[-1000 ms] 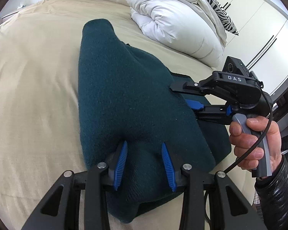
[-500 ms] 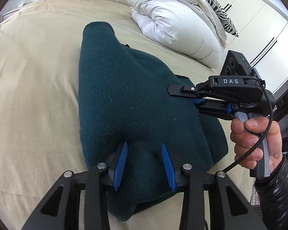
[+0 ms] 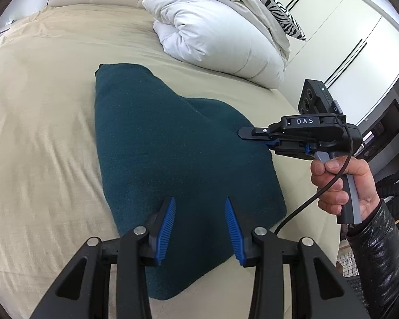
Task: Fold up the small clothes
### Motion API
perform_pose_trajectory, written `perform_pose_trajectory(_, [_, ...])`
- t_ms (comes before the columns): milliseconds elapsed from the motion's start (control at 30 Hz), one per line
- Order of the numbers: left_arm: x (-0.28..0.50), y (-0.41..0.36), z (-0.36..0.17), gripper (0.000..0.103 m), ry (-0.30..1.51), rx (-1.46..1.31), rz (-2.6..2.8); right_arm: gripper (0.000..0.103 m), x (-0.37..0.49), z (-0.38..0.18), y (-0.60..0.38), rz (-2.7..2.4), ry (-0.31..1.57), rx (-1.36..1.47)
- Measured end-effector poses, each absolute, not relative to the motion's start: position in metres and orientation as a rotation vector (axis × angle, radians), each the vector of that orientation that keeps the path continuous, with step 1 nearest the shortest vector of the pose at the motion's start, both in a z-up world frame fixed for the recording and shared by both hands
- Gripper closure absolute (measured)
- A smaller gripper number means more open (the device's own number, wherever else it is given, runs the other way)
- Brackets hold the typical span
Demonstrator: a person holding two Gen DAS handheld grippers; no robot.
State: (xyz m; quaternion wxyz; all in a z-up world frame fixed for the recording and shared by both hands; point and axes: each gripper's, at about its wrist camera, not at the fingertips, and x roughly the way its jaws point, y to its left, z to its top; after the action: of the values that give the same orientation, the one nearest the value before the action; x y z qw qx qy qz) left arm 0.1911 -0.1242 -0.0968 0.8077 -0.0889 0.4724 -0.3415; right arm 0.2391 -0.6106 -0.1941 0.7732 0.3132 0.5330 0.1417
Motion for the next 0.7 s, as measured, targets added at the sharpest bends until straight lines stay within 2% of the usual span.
perform_pose_trajectory(367, [0.196,-0.141,-0.103,0.062,1.024,-0.158,-0.749,0.093,0.237,-0.189,-0.641,0.270,1.165,0.679])
perform_pose_trajectory(700, [0.200,-0.151,-0.122,0.061,1.062,-0.118,-0.739,0.093,0.213,-0.218,-0.650,0.227,1.193,0.729])
